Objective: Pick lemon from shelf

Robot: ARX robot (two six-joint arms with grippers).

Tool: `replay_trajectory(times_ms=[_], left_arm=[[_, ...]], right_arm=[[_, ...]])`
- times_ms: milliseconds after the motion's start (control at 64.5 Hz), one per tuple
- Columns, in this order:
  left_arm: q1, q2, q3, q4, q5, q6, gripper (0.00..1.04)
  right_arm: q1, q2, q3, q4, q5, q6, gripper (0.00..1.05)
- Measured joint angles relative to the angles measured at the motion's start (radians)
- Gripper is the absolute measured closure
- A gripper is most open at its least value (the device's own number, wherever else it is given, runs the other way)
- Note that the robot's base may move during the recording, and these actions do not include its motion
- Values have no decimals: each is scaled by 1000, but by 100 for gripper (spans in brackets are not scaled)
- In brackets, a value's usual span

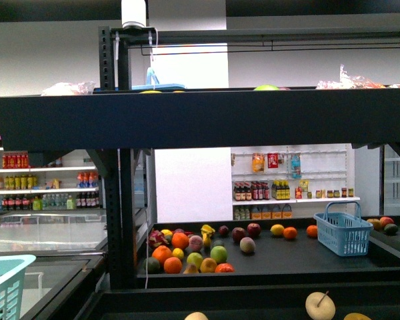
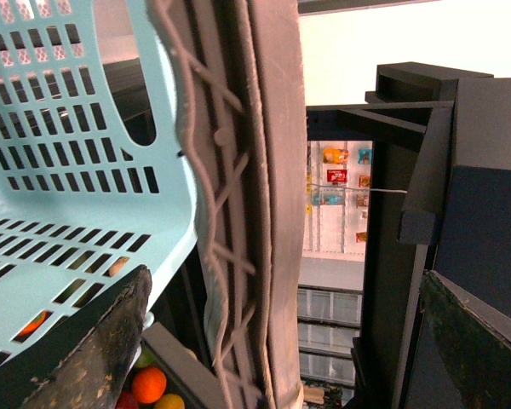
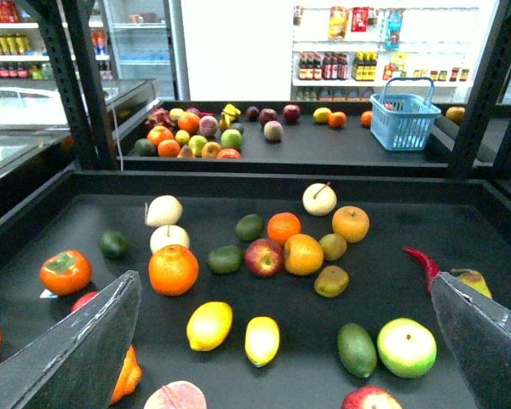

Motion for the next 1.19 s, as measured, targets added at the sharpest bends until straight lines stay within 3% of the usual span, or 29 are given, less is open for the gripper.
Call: replay_trajectory(times_ms=[232, 573, 697, 961, 1193], left_arm=[[-27, 71, 80, 5, -29, -6, 8], [-25, 116, 114, -1, -58, 15, 73], [-26, 106, 110, -25, -58, 13, 91], [-93, -38, 93, -162, -7, 253, 94], [-226, -154, 93, -240, 84, 400, 95]], right_arm=[[0, 0, 0, 0, 0, 0, 2], [0, 0, 0, 0, 0, 0, 2], [0, 0, 0, 0, 0, 0, 2], [0, 0, 0, 0, 0, 0, 2], [0, 0, 0, 0, 0, 0, 2]])
